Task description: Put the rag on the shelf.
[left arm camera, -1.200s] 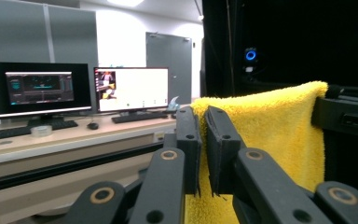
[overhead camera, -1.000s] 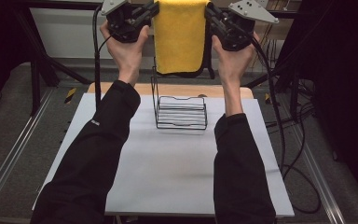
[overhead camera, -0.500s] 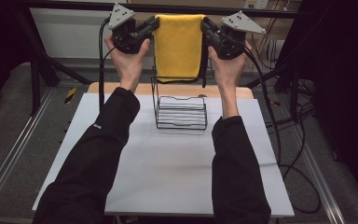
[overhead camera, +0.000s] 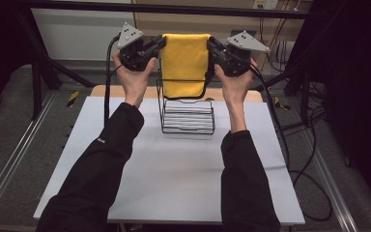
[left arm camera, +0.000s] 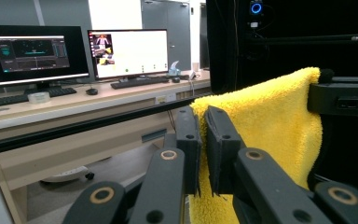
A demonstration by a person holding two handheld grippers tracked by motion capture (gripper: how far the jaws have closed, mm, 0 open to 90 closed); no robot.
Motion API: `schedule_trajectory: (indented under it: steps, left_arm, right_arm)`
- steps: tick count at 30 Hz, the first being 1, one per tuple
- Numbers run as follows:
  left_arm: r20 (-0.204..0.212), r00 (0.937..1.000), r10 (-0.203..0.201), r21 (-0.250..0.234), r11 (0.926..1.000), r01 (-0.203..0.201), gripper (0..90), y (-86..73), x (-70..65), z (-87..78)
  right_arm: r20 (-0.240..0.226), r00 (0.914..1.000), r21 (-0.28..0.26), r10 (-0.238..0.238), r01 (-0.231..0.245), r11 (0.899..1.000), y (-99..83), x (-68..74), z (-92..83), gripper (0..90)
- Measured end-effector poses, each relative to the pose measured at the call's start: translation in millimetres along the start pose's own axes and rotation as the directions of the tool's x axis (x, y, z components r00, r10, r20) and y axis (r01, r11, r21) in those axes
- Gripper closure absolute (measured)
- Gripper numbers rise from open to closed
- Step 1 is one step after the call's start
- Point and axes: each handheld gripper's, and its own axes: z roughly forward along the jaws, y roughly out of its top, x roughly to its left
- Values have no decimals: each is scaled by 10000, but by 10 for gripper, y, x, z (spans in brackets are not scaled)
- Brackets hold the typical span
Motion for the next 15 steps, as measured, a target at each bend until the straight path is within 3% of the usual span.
schedule_trajectory:
  steps: [6, 15]
  left_arm:
    - [-3, 9999, 167, 259, 9995, -167, 841, -92, -35, -5]
    - [95, 10000, 16, 399, 9992, -20, 840, -212, -36, -14]
  right_arm:
    - [-36, 10000, 305, 47, -46, 9995, -109, -2, -17, 804]
    - [-141, 9998, 516, 105, -98, 9986, -231, 4, -18, 803]
